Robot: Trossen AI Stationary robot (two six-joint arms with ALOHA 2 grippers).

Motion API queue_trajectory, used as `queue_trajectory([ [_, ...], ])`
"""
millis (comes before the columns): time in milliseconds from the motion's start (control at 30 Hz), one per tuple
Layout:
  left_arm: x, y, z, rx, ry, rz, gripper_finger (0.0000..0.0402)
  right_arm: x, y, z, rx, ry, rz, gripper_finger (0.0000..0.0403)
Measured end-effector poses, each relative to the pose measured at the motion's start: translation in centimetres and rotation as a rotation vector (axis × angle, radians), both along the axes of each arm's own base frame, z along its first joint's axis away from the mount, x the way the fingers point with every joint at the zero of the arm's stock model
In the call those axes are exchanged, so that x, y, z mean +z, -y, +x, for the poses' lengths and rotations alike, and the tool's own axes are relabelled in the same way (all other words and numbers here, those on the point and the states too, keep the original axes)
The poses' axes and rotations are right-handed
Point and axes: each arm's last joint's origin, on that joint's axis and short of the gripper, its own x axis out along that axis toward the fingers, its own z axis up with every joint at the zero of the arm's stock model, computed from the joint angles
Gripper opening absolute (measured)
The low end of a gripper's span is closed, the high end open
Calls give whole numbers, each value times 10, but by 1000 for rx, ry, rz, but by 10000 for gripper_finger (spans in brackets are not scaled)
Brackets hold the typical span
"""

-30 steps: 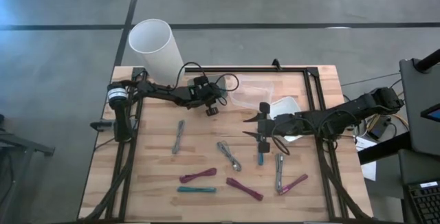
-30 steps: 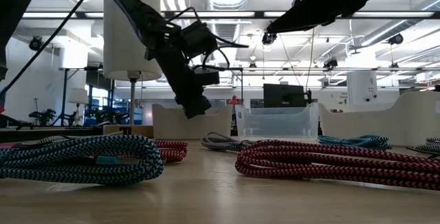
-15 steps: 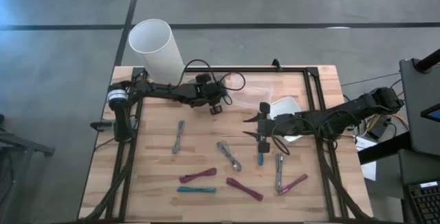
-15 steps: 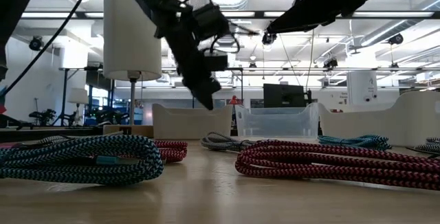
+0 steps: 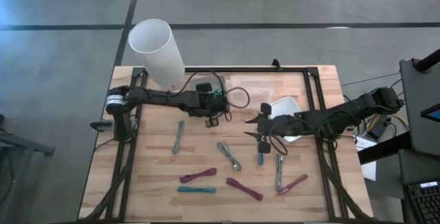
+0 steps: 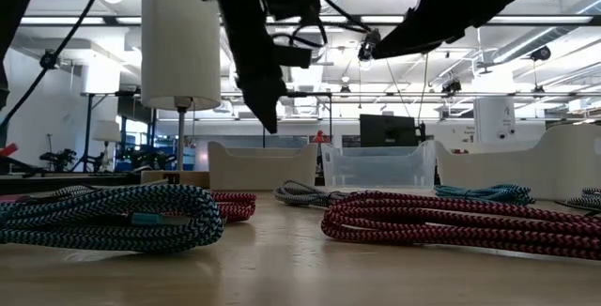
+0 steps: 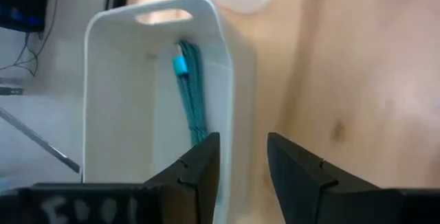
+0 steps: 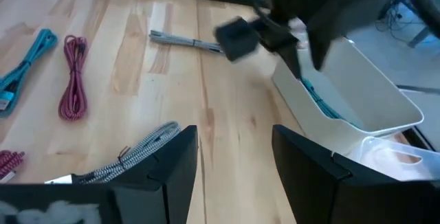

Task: Pick & Place USB Port
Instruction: Put the right blue and black USB cable into the gray bin

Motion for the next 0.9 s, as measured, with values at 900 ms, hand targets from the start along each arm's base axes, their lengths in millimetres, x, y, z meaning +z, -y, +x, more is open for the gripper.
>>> queue_trajectory([
  [900,-5,74,-102,-41,541,-232,124,-16,1,-8,-211,-45,332,185],
])
